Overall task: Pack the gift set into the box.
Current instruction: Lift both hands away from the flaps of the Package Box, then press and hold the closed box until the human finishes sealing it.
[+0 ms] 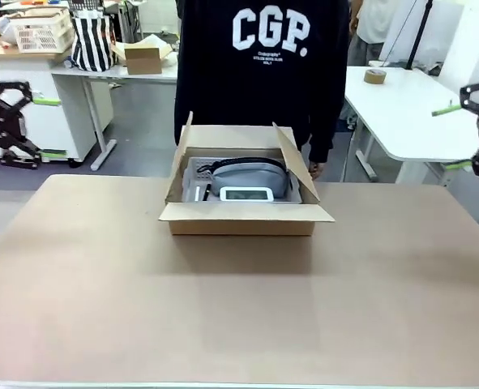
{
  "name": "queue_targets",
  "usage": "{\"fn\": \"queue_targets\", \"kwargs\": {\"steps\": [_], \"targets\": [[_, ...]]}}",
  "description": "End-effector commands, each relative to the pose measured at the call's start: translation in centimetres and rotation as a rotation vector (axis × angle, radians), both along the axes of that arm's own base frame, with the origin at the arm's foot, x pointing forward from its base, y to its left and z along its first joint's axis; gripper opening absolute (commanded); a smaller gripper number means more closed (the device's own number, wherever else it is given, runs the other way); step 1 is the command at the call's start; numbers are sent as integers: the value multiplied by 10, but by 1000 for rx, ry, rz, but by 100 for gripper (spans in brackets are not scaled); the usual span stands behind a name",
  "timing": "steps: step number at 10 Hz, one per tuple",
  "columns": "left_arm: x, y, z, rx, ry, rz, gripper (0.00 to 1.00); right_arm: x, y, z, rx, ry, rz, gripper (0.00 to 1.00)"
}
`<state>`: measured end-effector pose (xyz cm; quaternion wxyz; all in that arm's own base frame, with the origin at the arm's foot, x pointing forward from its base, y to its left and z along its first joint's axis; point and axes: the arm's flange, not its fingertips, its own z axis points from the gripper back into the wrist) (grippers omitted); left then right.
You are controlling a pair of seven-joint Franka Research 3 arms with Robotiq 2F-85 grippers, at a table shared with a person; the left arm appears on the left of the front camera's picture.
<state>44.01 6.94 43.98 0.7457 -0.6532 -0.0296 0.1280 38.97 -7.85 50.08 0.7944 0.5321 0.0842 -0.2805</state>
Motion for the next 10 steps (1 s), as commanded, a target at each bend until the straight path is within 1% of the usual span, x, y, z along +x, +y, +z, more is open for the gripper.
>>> {"fn": "queue_targets", "kwargs": {"steps": [1,10], "targets": [[-14,-27,49,-95,-104,-23,100,-2,22,31,3,-44,109,100],[-14,-27,49,-95,-104,-23,100,-2,22,31,3,-44,109,100]]}}
